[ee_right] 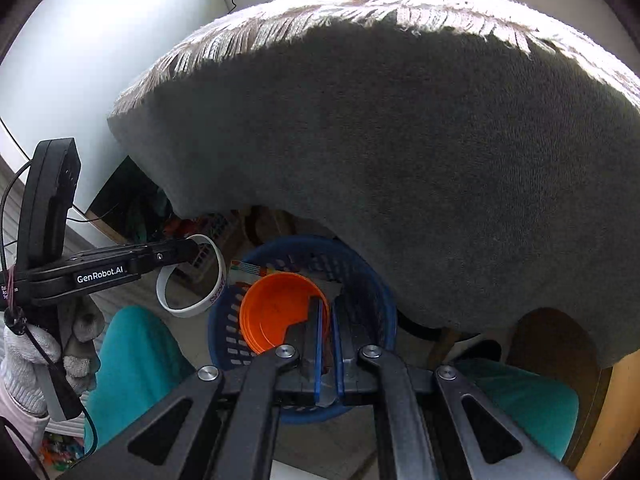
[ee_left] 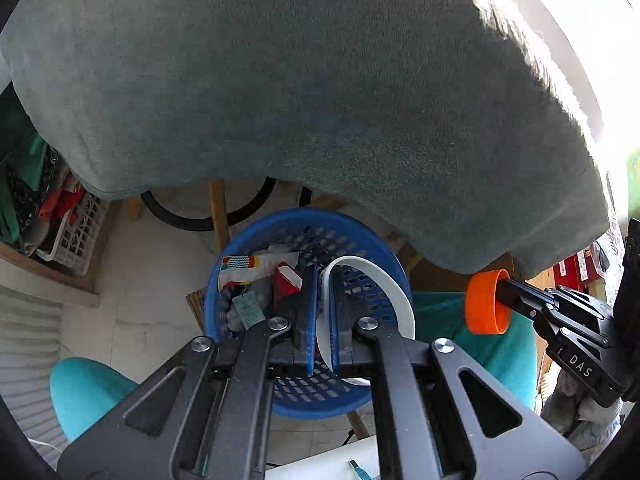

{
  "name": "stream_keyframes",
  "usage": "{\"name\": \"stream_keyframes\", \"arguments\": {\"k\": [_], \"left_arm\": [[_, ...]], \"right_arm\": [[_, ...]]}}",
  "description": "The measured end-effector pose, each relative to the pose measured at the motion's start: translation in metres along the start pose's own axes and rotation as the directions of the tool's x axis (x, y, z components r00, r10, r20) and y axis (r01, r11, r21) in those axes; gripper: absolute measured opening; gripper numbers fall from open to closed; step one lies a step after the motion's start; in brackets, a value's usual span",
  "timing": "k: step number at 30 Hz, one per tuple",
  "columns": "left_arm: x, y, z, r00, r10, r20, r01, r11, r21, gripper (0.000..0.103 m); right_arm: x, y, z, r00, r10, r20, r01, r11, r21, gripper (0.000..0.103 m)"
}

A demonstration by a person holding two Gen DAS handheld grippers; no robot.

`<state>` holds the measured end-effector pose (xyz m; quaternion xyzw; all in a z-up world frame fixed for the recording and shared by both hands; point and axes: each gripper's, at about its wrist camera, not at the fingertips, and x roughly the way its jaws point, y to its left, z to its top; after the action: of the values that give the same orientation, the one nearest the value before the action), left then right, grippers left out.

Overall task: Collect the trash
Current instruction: 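Carry the wristband and orange cap down over the wastebasket with both tools, then open both tools to drop the wristband and cap into the basket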

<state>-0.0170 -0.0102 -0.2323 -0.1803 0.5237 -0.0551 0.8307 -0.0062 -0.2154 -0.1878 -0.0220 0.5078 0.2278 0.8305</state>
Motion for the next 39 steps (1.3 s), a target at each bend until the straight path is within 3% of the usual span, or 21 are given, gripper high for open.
{"name": "stream_keyframes", "arguments": {"k": [13,18,20,22,25,27,28,32,39], "left_arm": [[0.013,-0.016,-0.006,0.999,0.012,-0.034,-0.01,0.999,0.042,0.003],[0.016,-0.017,-0.007,0.999,0.015,-0.039,-0.013,0.999,0.05,0.003],[0.017,-0.017,-0.007,0.999,0.025,-0.043,-0.022,0.998,0.057,0.003],[0.019,-0.017,-0.008,0.998,0.032,-0.047,-0.029,0.998,0.06,0.003],[0.023,-0.016,-0.009,0.998,0.035,-0.05,-0.032,0.998,0.063,0.016],[0.023,-0.017,-0.01,0.998,0.04,-0.043,-0.037,0.997,0.07,0.036],[0.023,-0.017,-0.011,0.998,0.045,-0.038,-0.042,0.996,0.074,0.04],[0.023,-0.019,-0.013,0.998,0.063,-0.021,-0.061,0.995,0.085,0.062],[0.023,-0.016,-0.011,0.996,0.082,-0.02,-0.08,0.994,0.079,0.063]], "right_arm": [[0.026,-0.004,-0.005,0.999,-0.004,-0.043,0.005,1.0,0.018,0.003],[0.029,-0.006,-0.004,0.999,0.003,-0.047,-0.002,1.0,0.02,0.009],[0.029,-0.007,-0.005,0.999,0.011,-0.047,-0.01,1.0,0.021,0.02],[0.031,-0.005,-0.005,0.999,0.011,-0.046,-0.01,1.0,0.02,0.022],[0.033,-0.006,-0.004,0.999,0.009,-0.046,-0.008,1.0,0.02,0.029],[0.032,-0.007,-0.005,0.999,0.007,-0.047,-0.006,1.0,0.024,0.029],[0.032,-0.008,-0.005,0.999,0.006,-0.047,-0.005,1.0,0.026,0.031],[0.03,-0.009,-0.005,0.999,-0.008,-0.039,0.009,1.0,0.029,0.053],[0.02,-0.011,-0.002,1.0,-0.021,-0.007,0.021,0.999,0.037,0.075]]}}
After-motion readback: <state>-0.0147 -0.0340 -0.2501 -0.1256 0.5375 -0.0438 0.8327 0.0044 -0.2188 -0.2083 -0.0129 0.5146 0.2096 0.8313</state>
